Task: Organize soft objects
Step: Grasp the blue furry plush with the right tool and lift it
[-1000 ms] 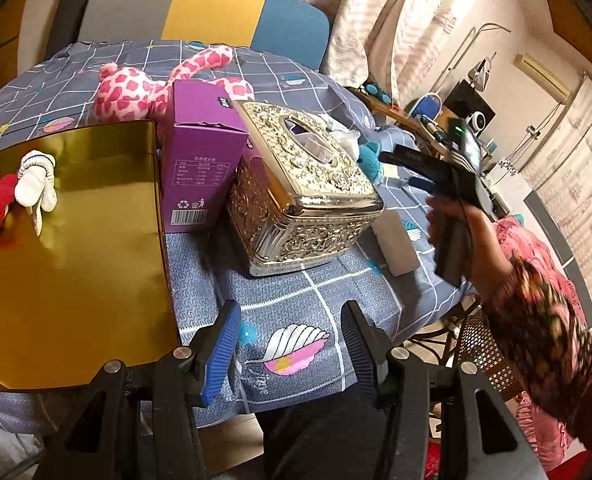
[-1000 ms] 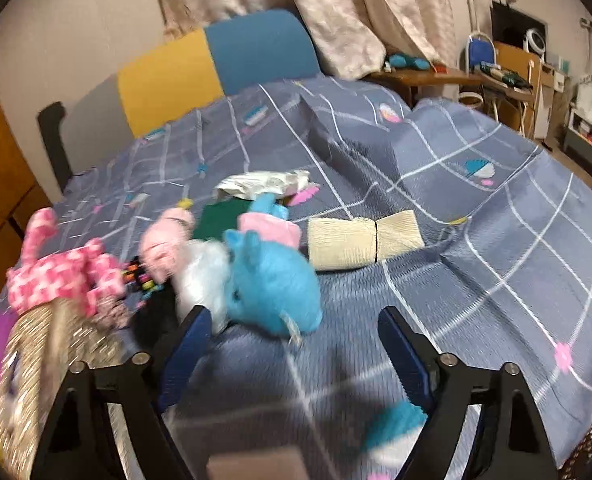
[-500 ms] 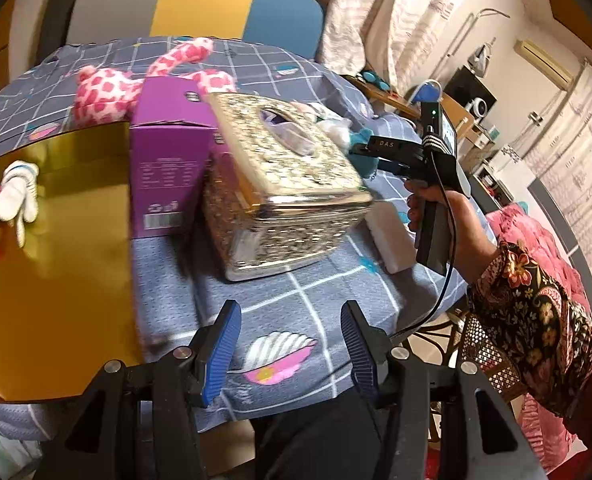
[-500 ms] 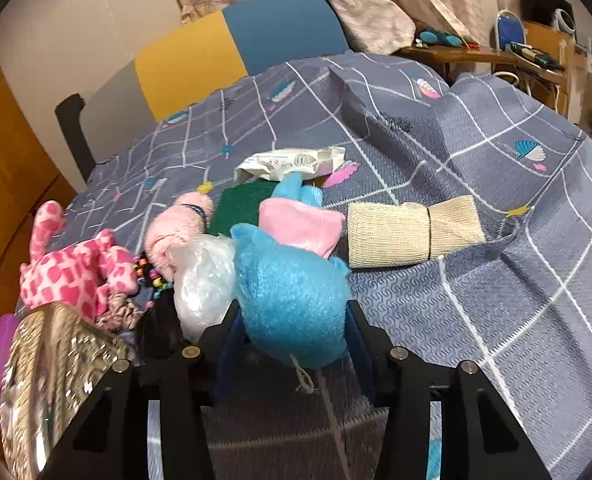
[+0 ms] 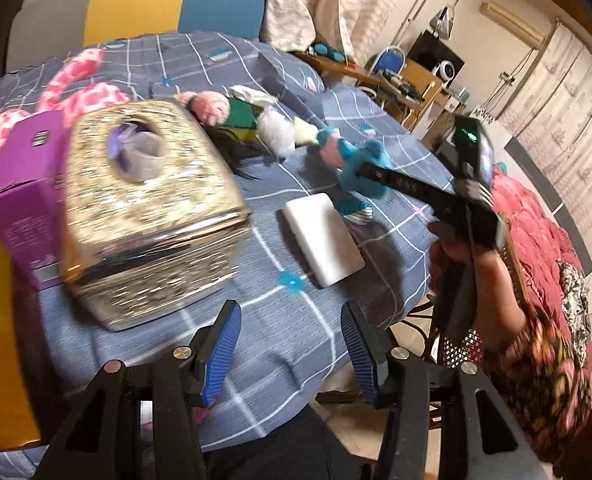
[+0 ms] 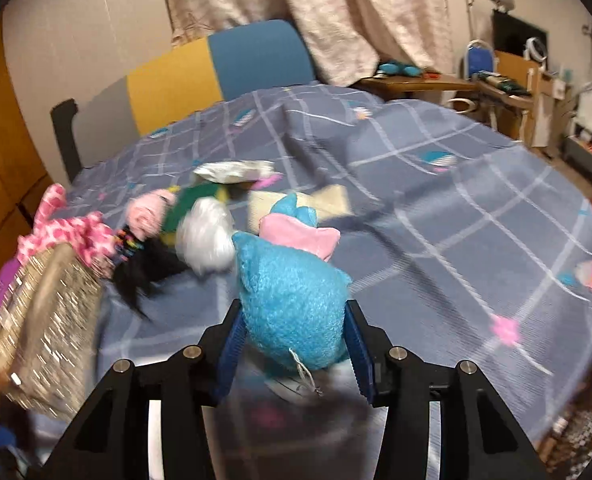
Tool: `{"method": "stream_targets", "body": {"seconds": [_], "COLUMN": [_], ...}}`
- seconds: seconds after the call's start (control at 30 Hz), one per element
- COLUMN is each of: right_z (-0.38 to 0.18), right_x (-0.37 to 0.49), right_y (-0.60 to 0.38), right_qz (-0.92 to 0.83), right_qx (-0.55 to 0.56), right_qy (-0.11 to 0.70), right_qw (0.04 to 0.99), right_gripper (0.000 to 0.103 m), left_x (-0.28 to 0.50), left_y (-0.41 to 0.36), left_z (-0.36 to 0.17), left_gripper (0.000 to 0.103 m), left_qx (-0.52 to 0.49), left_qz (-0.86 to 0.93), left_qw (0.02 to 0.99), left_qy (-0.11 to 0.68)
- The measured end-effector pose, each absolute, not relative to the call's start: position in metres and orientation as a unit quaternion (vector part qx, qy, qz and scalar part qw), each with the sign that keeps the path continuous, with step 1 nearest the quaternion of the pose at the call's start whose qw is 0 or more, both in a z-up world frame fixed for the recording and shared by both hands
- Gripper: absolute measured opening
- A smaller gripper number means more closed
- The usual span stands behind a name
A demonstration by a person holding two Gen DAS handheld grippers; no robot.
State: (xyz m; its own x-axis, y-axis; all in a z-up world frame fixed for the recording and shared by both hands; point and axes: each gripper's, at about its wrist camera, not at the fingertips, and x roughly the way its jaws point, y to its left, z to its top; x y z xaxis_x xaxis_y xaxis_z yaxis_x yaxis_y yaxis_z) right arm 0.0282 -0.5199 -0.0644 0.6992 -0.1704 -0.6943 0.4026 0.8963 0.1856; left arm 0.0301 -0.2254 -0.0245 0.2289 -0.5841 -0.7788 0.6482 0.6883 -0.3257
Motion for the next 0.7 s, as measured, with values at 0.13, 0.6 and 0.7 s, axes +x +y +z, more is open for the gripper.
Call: {"method": "stream_targets", "body": {"seconds": [0.13, 0.6, 0.7], "right_z": [-0.072, -0.086, -0.087], "right_x": [0.005, -0.022, -0.024], "right_y": [-0.529, -0.530, -0.530], "right_qz": [-0.173, -0.189, -0.188], "right_qx": [0.183, 0.250, 0.256], "right_qy": [0.351, 0.323, 0.319], "right_qw": [0.902, 0.893, 0.893], "right_gripper": [0.049, 0.049, 0.049], "left_x": [0.034, 0.057, 0.065], "left_y": [-0.259, -0.352, -0.363], "left_z": [-0.034, -0.070, -0.079], "left_gripper": [0.061, 0.065, 0.067], "left_qx": [0.042, 0.111, 0.115], "left_qz": [-0.393, -0.349, -0.339], "left_qw": [0.770, 0.767, 0.765], "left_qy": [0.501, 0.527, 0.535]}}
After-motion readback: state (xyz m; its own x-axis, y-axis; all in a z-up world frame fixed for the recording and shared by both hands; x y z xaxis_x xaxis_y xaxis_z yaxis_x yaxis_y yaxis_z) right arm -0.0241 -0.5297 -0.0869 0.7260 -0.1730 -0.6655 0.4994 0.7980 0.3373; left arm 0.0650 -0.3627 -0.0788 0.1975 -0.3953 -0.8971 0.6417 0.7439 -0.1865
